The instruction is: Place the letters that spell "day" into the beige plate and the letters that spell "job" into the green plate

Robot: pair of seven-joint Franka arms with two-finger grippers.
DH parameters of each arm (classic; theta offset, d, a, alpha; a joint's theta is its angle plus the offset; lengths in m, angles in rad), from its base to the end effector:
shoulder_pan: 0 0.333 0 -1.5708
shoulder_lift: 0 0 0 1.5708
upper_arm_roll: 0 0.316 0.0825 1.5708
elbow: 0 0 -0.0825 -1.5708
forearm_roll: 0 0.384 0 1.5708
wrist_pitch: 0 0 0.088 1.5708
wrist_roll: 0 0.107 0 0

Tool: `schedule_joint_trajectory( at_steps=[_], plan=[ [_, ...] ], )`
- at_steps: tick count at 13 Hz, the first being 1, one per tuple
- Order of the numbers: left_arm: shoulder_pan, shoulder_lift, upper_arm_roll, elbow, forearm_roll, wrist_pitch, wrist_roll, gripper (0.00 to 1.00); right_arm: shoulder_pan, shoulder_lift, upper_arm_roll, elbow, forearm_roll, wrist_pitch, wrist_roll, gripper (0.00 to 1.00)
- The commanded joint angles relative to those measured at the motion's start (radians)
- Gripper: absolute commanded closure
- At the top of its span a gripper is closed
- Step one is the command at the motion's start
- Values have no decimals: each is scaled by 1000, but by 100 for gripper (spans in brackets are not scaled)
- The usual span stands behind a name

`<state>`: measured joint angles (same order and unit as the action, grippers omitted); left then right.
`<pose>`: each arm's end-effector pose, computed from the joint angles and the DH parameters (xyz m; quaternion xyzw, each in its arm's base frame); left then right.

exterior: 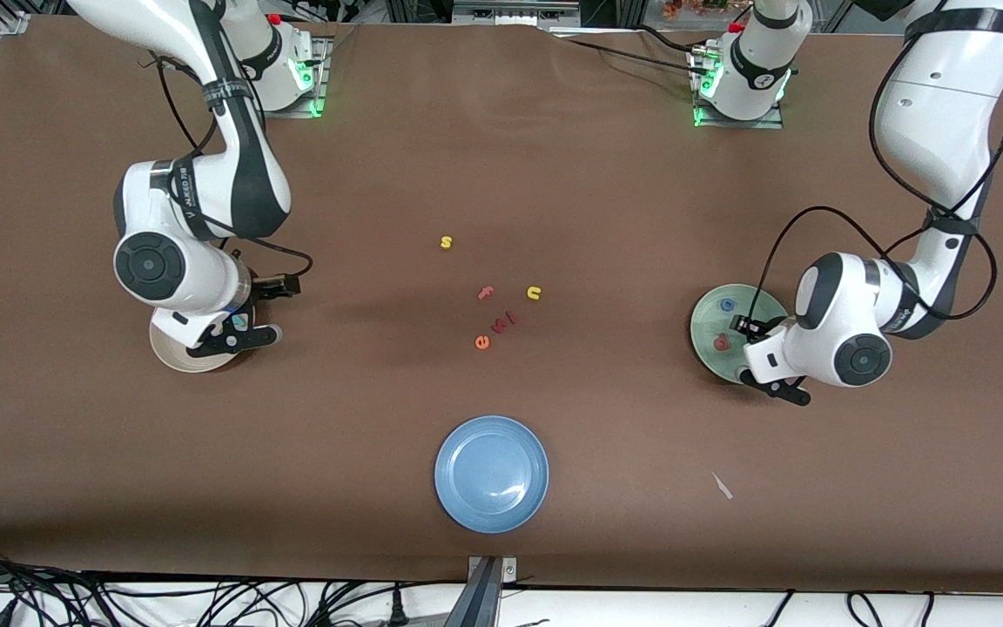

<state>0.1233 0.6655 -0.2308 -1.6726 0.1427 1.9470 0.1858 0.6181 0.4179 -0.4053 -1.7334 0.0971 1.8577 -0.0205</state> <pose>0.6348 -0.0472 0.1997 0.9678 -0.1710 -0.1833 0.0209 0.6031 0.1589 0.3368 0.9859 0.1009 -0.1243 0.0495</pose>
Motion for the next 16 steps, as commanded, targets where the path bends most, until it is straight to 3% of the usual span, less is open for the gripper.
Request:
schedule_joint_trajectory(
  at_steps=[1,6,10,12,13,15,16],
  plan=[
    [6,-124,-7,-10,15,-43,15,0,22,5,-3,67,9,-89,48,0],
    [-30,-162,-36,118,29,-45,-5,0,23,4,-3,242,12,-334,68,0],
    [-54,-165,-62,243,26,-80,-8,0,17,-11,-14,253,12,-362,64,0],
    [-47,-168,-65,273,28,-179,-19,0,-20,-48,-1,250,15,-365,64,0],
    [-50,-170,-70,305,31,-230,-19,0,-67,-59,41,247,15,-371,60,0],
    [-57,-197,-67,361,20,-327,-19,0,-206,-67,191,250,13,-361,56,0],
    [-57,-202,-70,384,21,-339,-19,0,-253,-67,230,252,12,-359,48,0]
  ],
)
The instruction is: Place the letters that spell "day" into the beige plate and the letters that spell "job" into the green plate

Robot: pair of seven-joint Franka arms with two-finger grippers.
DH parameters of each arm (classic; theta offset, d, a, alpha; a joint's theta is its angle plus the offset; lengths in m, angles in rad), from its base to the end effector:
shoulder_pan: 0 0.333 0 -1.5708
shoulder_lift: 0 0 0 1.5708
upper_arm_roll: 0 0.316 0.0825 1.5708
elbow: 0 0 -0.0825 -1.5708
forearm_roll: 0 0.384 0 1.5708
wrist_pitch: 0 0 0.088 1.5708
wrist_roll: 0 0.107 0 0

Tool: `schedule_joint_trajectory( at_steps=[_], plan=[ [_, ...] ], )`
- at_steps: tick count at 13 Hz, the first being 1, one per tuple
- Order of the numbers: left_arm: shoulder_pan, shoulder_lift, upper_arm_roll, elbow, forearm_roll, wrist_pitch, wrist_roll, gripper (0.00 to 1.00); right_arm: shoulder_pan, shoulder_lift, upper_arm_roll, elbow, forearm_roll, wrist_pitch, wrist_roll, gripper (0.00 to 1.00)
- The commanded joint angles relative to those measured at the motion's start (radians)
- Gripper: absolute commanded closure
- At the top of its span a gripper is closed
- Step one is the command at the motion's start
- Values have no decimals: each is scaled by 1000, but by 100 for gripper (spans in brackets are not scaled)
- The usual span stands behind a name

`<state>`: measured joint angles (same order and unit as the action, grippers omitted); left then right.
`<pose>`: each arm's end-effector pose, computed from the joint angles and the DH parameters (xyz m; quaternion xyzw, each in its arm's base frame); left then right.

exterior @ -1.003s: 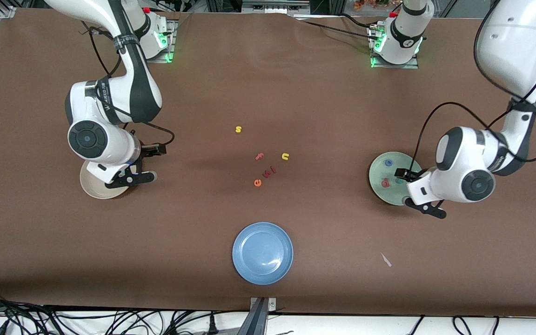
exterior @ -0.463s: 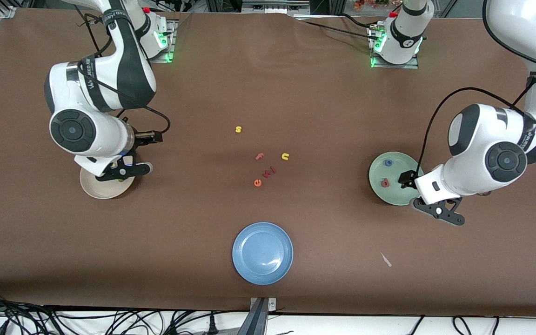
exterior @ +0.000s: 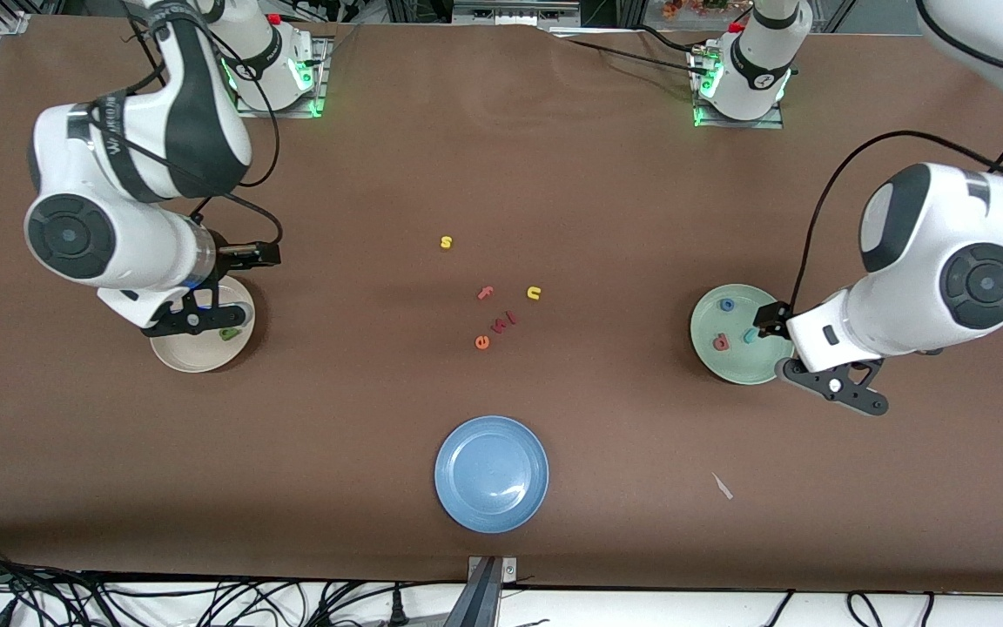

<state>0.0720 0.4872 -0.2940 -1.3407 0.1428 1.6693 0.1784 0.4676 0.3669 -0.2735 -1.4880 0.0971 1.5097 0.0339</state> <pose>0.6748 -0.0993 0.4464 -0.9776 0.1989 0.0691 0.0029 0.6089 0.1532 0.4462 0.9835 0.0744 -0.1638 0.0198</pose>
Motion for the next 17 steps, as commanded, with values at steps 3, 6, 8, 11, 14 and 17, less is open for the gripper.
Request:
schedule_joint_trajectory(
  at_steps=[3,6,8,11,14,17],
  plan=[
    [15,-56,-2,100,12,-83,0,0,-182,-29,138,11,9,-23,-23,0],
    [25,-58,4,106,15,-95,0,0,-248,-54,191,11,-2,-26,-12,0],
    [35,-93,4,106,11,-103,0,0,-279,-103,194,3,-19,-26,-9,0],
    [34,-162,51,104,-95,-103,-8,0,-310,-135,195,6,-74,-13,-11,0],
    [-7,-231,75,77,-114,-106,-11,0,-340,-172,230,0,-99,12,-8,0],
    [-95,-337,217,-62,-153,-112,-14,0,-380,-190,249,0,-111,32,-6,0]
  ],
)
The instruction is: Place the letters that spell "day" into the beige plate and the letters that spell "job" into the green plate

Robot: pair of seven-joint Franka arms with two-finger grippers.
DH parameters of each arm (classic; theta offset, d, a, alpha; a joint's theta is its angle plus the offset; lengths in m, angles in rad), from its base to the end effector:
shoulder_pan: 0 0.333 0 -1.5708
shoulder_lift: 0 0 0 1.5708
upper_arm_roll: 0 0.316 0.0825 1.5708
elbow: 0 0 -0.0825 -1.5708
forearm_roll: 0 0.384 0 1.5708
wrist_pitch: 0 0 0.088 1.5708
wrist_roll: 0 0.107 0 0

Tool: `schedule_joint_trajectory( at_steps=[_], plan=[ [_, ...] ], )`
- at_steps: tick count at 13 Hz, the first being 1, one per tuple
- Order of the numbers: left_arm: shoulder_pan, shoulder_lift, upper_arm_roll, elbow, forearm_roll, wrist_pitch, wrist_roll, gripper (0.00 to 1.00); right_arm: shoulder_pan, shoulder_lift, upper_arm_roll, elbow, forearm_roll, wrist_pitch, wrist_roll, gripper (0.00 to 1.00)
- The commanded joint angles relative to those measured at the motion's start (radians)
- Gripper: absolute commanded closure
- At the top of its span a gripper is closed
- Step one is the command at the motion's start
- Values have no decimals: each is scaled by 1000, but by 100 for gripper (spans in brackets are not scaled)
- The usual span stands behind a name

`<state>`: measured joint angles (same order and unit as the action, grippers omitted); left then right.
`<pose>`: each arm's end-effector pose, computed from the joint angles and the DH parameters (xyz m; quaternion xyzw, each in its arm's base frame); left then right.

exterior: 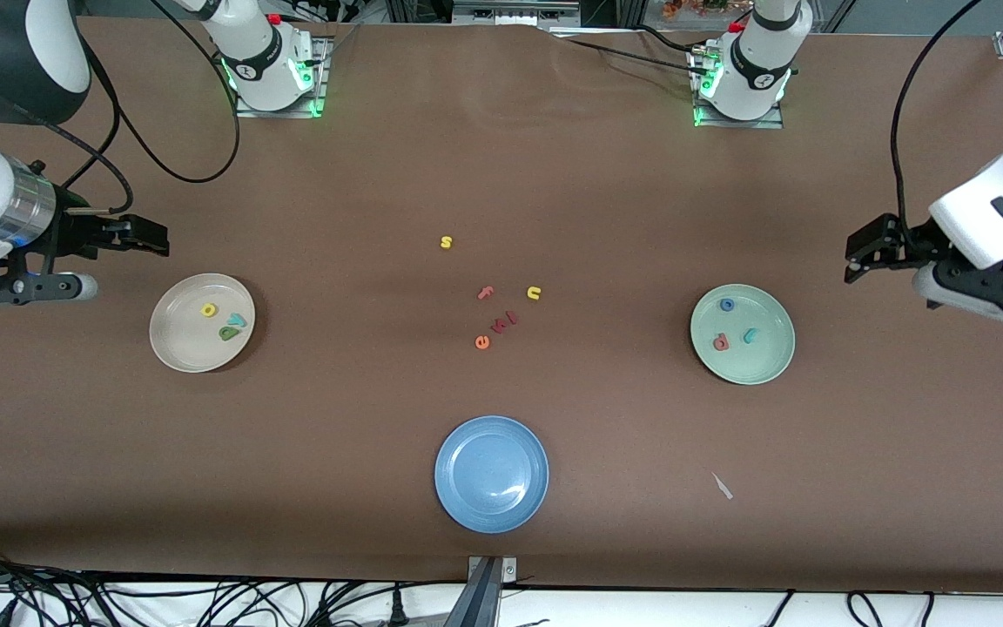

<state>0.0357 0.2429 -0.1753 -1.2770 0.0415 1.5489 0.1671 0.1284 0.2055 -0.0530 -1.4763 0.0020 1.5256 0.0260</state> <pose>0.6220 -0.0675 0.6193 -0.9887 0.1491 -0.0163 0.0000 0.6043 0.0489 0.5457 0.9966 0.0247 -0.0776 0.0084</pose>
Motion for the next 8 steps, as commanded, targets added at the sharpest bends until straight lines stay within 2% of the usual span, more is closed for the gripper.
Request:
schedule_joint_trajectory(
  at_steps=[1,3,5,8],
  plan=[
    [-74,-108,124,-161,-107,11,-14,0,-43,-44,28,-24,-37,27,2,0],
    [-114,-135,146,-237,-111,23,-87,0,-58,-78,38,-29,-34,19,-8,0],
    [-112,-221,151,-376,-109,77,-126,0,-81,-101,54,-41,-8,16,-9,0],
    [-106,-226,166,-400,-36,210,-124,0,-101,-159,54,-79,3,-10,-9,0]
  ],
)
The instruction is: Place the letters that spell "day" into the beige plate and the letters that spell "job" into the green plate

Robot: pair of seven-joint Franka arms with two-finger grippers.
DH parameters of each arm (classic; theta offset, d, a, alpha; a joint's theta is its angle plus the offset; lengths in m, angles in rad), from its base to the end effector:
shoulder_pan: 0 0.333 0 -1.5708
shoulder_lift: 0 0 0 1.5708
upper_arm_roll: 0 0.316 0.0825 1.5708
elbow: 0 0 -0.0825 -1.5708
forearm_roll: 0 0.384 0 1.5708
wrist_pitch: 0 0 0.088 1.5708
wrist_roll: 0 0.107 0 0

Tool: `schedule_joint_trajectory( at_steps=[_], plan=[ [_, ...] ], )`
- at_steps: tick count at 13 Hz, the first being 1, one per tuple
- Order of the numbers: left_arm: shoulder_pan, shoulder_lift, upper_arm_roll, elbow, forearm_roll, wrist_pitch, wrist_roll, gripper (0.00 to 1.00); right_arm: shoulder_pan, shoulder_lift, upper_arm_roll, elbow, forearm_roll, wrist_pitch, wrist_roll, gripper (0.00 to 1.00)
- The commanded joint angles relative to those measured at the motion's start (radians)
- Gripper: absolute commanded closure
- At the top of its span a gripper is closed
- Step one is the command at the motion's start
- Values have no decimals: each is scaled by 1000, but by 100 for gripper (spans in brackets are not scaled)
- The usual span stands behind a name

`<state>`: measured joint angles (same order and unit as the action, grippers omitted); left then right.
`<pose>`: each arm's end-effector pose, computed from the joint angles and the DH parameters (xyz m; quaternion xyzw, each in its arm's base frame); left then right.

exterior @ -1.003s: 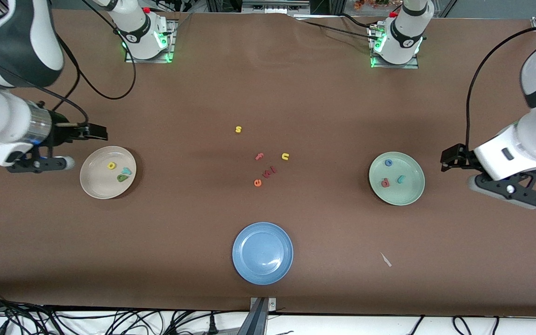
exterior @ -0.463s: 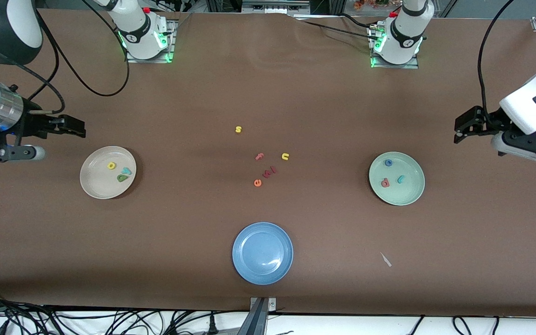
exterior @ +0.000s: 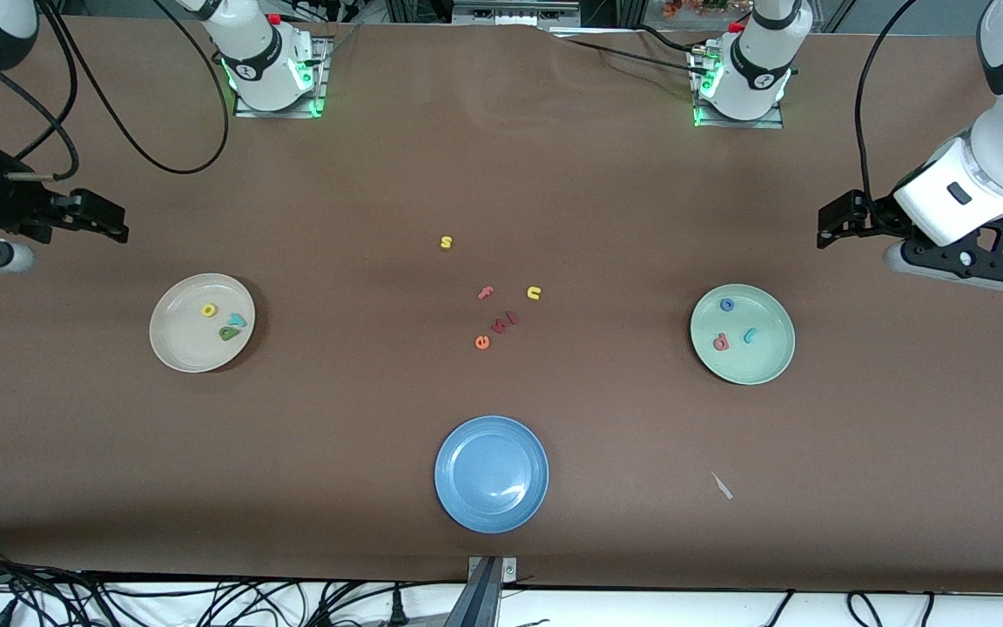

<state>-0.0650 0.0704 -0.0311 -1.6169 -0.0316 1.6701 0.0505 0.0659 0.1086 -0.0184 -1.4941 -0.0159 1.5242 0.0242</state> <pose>0.5787 -0.0583 0.5713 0.9973 -0.0715 -0.0090 0.0166 0.5814 0.0265 0.5949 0.9991 0.0116 -0.0389 0.0103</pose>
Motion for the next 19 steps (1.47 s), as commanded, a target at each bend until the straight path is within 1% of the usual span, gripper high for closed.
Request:
schedule_joint_trajectory(
  at_steps=[1,2,3,4,5,7,8,10,12,14,17,19],
  plan=[
    [-4,-60,22,-83,61,92,-12,0,-40,-73,21,-64,22,-16,-4,0],
    [7,-61,20,-90,64,89,-9,0,-41,-92,21,-67,22,-38,2,0],
    [34,-84,20,-112,56,79,-14,0,-41,-101,21,-64,14,-42,0,0],
    [31,-131,19,-164,56,71,-18,0,-41,-104,23,-66,11,-44,-3,0],
    [30,-158,16,-191,56,69,-20,0,-52,-103,23,-66,11,-39,-26,0],
    [30,-161,17,-196,55,54,-6,0,-69,-110,23,-67,13,-45,-121,0],
    [28,-158,17,-198,55,42,-7,0,-74,-121,23,-71,16,-47,-121,0],
    [19,-159,10,-166,55,-9,-9,0,-89,-125,23,-75,19,-55,-118,0],
    [19,-158,7,-135,55,-15,-9,0,-90,-125,23,-81,19,-55,-118,0],
    [21,-164,7,-126,55,-44,-9,0,-90,-122,23,-81,16,-50,-119,0],
    [19,-140,7,-45,53,-134,-6,0,-80,-113,23,-78,14,-45,-121,0],
    [19,-138,5,-43,53,-138,-4,0,-80,-112,23,-74,14,-53,-124,0]
  ],
)
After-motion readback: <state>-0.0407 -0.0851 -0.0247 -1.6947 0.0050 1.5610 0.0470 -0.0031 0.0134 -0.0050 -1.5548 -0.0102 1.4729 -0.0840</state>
